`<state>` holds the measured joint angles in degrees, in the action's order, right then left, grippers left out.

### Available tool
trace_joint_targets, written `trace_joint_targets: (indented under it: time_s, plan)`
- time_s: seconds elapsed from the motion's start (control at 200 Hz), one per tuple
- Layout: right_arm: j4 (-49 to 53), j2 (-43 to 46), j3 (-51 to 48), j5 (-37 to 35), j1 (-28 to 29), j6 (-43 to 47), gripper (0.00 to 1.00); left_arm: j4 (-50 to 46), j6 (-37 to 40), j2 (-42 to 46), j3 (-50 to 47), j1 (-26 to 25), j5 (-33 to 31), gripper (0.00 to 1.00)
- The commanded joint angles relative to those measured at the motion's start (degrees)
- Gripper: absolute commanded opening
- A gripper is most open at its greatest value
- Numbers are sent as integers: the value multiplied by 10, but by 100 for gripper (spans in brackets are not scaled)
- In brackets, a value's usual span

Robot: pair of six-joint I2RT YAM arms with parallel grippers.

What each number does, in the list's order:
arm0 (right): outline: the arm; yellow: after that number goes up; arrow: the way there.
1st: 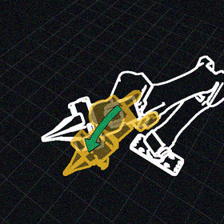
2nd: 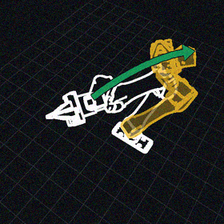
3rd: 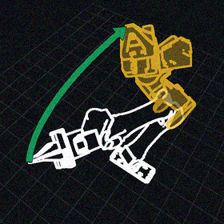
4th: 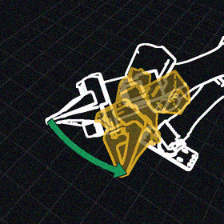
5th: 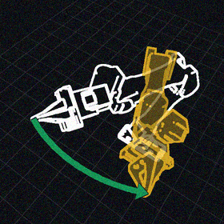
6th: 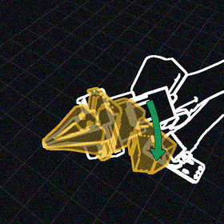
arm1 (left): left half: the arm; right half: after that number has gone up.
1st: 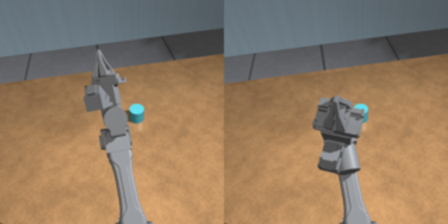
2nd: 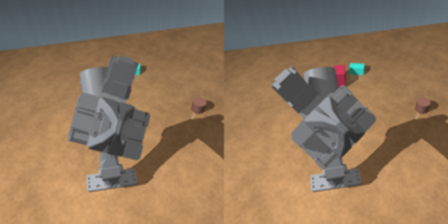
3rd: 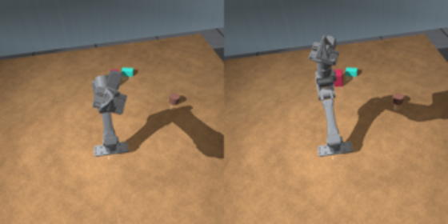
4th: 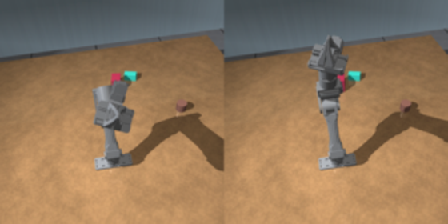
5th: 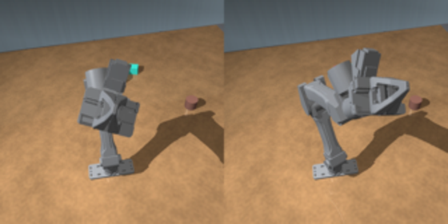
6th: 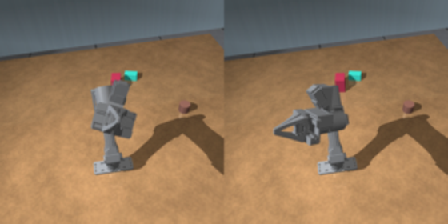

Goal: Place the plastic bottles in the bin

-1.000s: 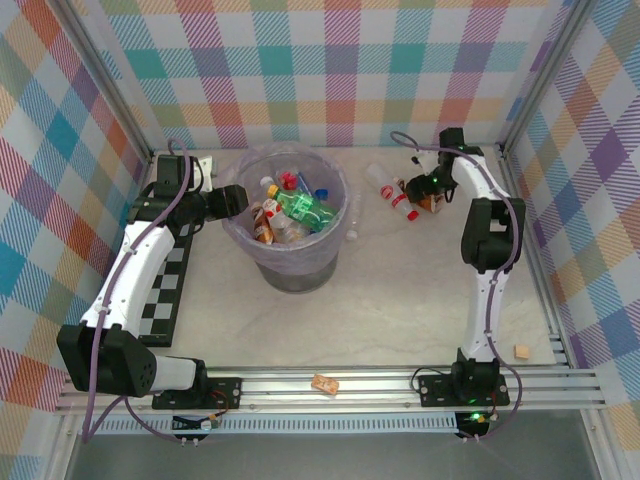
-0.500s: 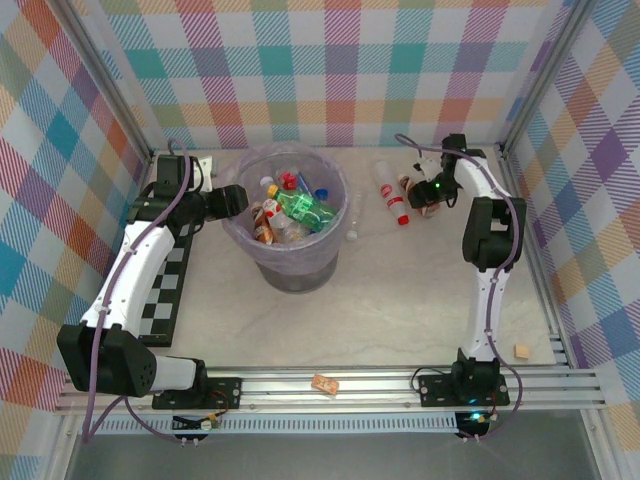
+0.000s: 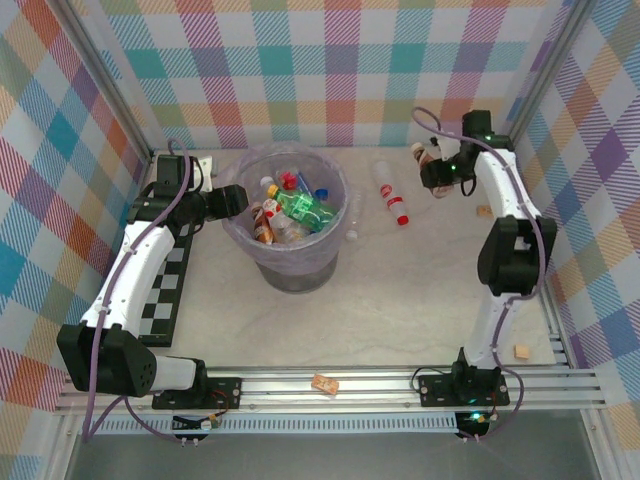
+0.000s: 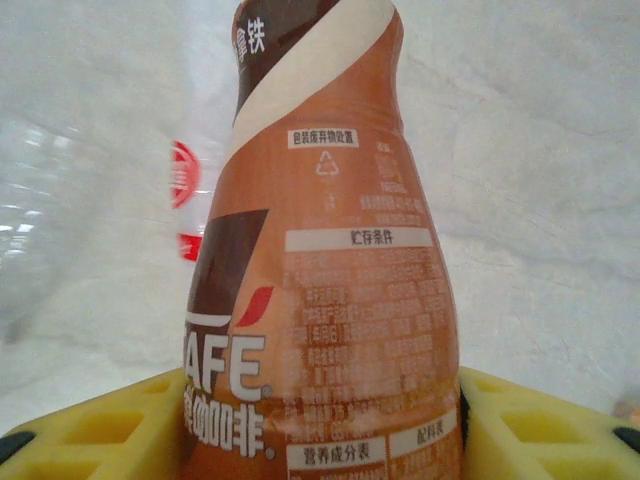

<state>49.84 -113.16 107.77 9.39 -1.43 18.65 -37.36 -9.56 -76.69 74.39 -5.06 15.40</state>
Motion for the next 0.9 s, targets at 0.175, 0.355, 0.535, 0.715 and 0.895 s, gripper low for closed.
trace_joint_targets:
  time_s: [0.175,0.355,0.535,0.715,0.895]
  plan:
    - [43,181,-6,43,71,-92,57,-19,9,-1,-7,8,-2,70]
    - [34,237,14,44,182,-109,56,-18,8,-2,-8,8,2,70]
    - [24,224,48,32,289,-114,56,-17,7,-1,-8,8,2,70]
    - [43,164,105,6,357,-98,56,-18,8,-1,-8,8,3,70]
    - [73,103,157,-25,394,-83,56,-19,9,0,-8,8,0,71]
